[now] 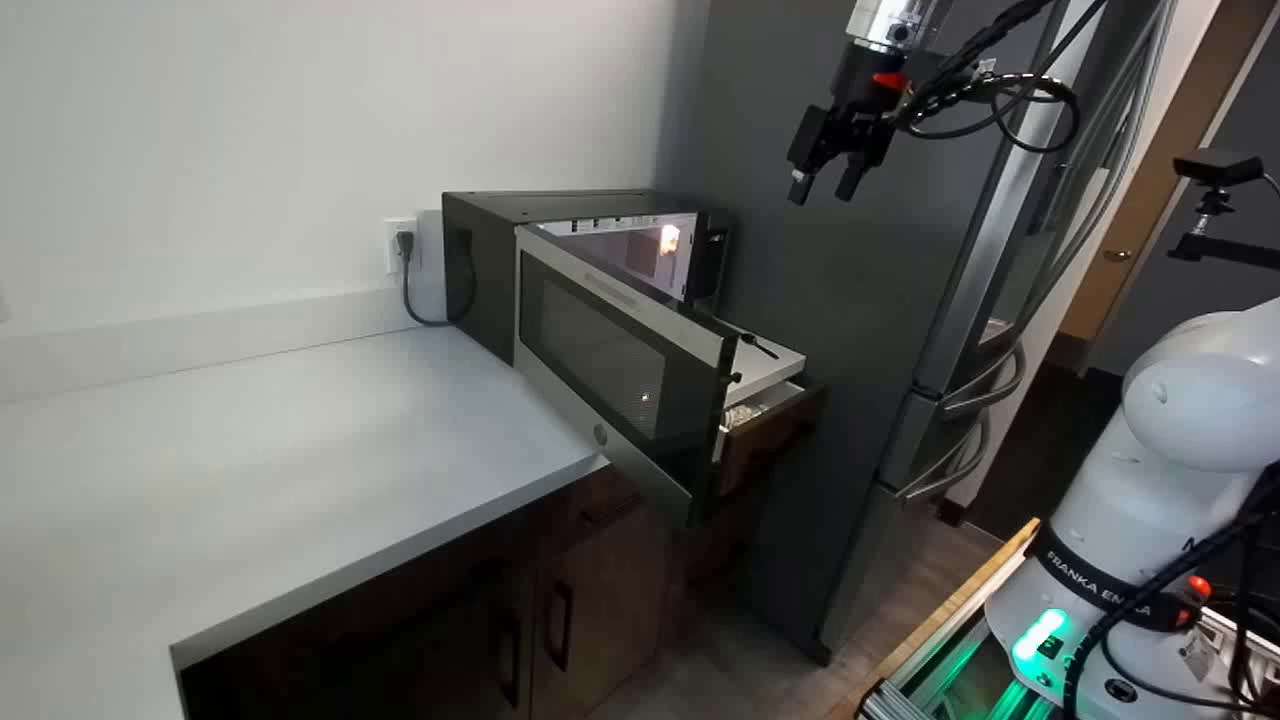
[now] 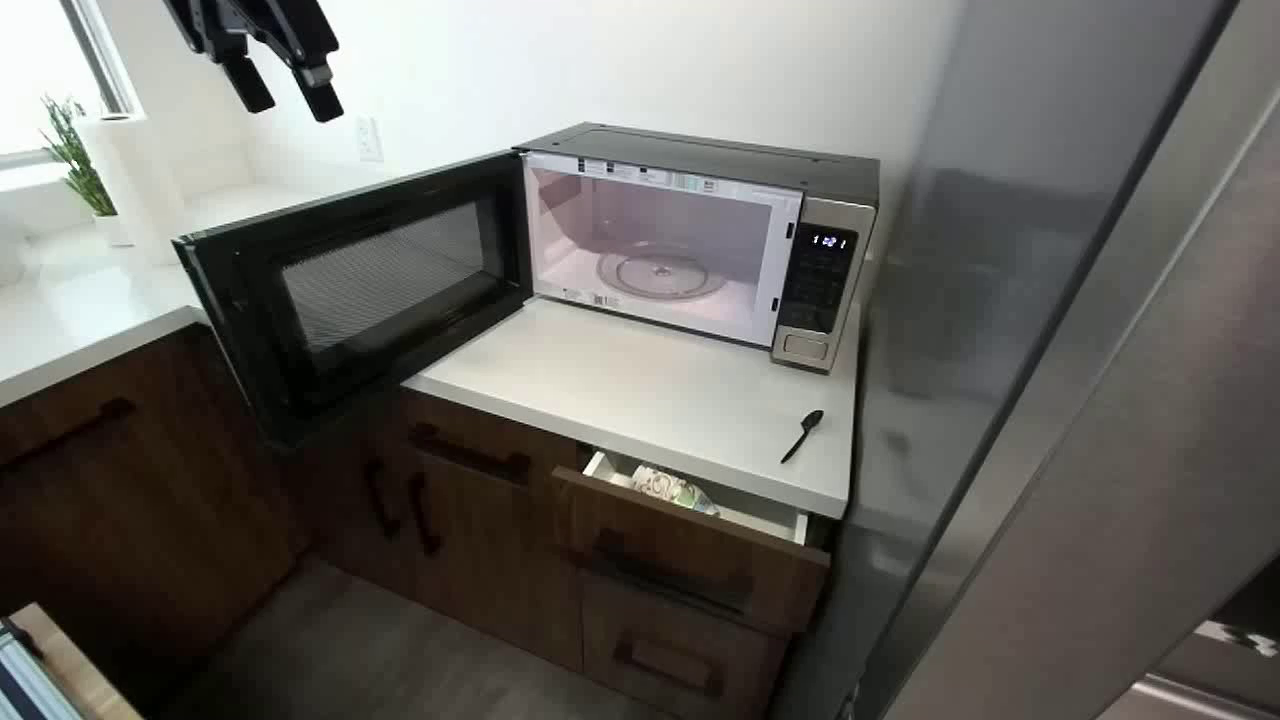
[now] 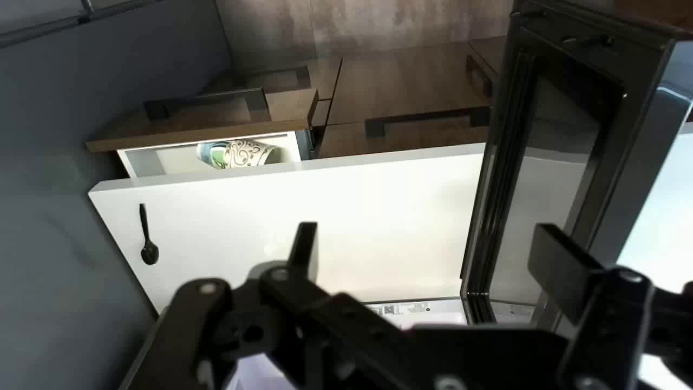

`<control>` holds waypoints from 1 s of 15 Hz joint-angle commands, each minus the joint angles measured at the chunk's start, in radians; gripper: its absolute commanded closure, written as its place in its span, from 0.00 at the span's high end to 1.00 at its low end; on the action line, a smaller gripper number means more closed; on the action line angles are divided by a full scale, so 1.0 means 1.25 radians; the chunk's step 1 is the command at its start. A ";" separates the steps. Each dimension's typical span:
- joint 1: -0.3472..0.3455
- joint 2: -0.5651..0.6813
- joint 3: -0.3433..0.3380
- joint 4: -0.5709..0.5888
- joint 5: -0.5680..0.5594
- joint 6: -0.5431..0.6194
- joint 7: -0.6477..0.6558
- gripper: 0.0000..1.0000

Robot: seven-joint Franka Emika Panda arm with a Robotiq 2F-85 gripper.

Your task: Open the top drawer

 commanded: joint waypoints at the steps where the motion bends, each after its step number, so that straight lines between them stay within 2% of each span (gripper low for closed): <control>1: 0.010 0.002 -0.007 0.002 -0.007 -0.001 0.006 1.00; 6: 0.010 0.002 -0.007 0.002 -0.007 -0.001 0.006 1.00; 7: -0.007 0.021 -0.013 0.018 0.004 -0.012 0.038 1.00; 15: -0.113 0.134 -0.186 -0.027 0.073 0.219 0.078 1.00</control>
